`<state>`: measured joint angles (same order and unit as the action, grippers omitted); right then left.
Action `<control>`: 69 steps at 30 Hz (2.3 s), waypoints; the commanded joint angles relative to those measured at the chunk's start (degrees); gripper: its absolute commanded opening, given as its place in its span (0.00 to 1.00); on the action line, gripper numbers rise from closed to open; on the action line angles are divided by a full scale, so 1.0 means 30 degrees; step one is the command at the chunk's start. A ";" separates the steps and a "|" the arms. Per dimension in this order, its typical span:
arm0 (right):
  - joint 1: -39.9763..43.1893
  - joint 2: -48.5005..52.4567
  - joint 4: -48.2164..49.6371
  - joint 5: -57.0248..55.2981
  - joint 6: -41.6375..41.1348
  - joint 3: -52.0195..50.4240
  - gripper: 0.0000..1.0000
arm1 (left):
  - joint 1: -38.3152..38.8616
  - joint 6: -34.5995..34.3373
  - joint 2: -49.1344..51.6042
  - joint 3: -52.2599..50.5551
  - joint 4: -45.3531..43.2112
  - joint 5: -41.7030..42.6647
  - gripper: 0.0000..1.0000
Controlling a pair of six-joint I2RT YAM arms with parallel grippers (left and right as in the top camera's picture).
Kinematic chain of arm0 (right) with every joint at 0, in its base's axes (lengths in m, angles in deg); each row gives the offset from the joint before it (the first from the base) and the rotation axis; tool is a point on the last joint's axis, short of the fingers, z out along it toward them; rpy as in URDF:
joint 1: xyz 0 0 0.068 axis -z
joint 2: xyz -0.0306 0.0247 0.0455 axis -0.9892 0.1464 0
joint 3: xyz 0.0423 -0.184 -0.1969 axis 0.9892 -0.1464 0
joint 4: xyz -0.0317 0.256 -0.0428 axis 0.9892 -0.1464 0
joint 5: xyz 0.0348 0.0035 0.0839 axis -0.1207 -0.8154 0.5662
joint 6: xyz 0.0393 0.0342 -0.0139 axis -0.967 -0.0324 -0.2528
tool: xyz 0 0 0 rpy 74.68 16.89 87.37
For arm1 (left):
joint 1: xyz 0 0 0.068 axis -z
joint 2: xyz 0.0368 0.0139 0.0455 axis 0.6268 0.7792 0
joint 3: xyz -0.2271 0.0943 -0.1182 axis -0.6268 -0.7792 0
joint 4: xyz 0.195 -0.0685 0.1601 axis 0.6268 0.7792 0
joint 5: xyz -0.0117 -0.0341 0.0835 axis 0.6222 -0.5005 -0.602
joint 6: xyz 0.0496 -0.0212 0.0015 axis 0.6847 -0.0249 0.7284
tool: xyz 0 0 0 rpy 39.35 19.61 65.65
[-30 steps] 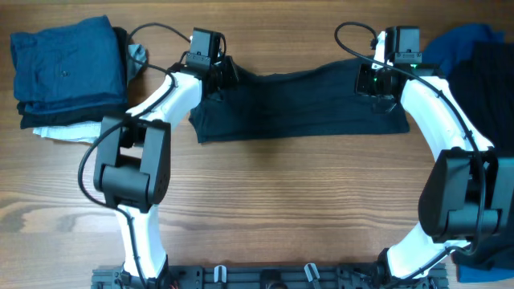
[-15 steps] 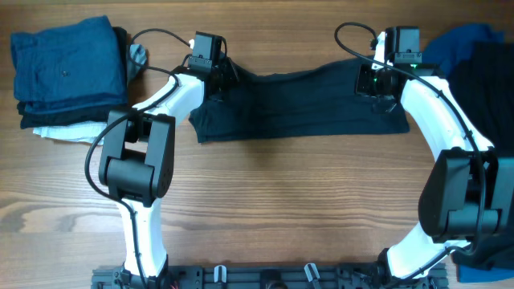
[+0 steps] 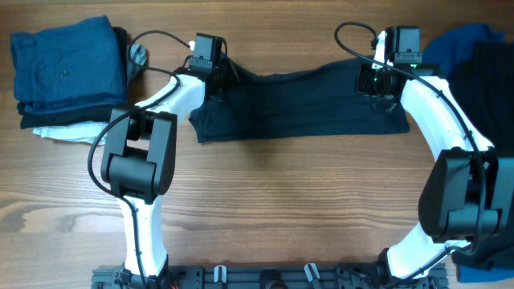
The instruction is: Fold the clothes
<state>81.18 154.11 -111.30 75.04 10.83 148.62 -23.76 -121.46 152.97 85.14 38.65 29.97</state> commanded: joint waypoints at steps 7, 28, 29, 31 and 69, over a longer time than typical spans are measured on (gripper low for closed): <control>0.0117 0.0284 0.0758 -0.0255 -0.0532 -0.0175 0.17 | -0.0357 -0.0044 -0.2018 0.0095 0.0466 -0.0240 0.04; 0.2288 0.6747 1.1723 -0.0335 0.0444 0.2018 0.57 | -0.0357 0.0000 -0.2055 0.0095 0.0954 -0.0248 0.04; 0.2288 0.7293 1.1424 -0.0335 0.0408 0.2565 0.58 | -0.0357 0.0109 -0.2055 0.0095 0.1005 -0.0248 0.04; 0.2288 0.8189 1.1744 -0.0583 -0.0240 0.3067 0.59 | -0.0357 0.0175 -0.2055 0.0087 0.1341 -0.0248 0.04; 0.2193 0.6594 0.9377 -0.1384 -0.0058 0.3738 0.04 | -0.0466 0.1151 -0.2186 0.0087 0.3315 0.0058 0.39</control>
<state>88.00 174.74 -82.84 71.00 10.64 159.26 -25.05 -118.64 144.16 85.25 48.42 28.77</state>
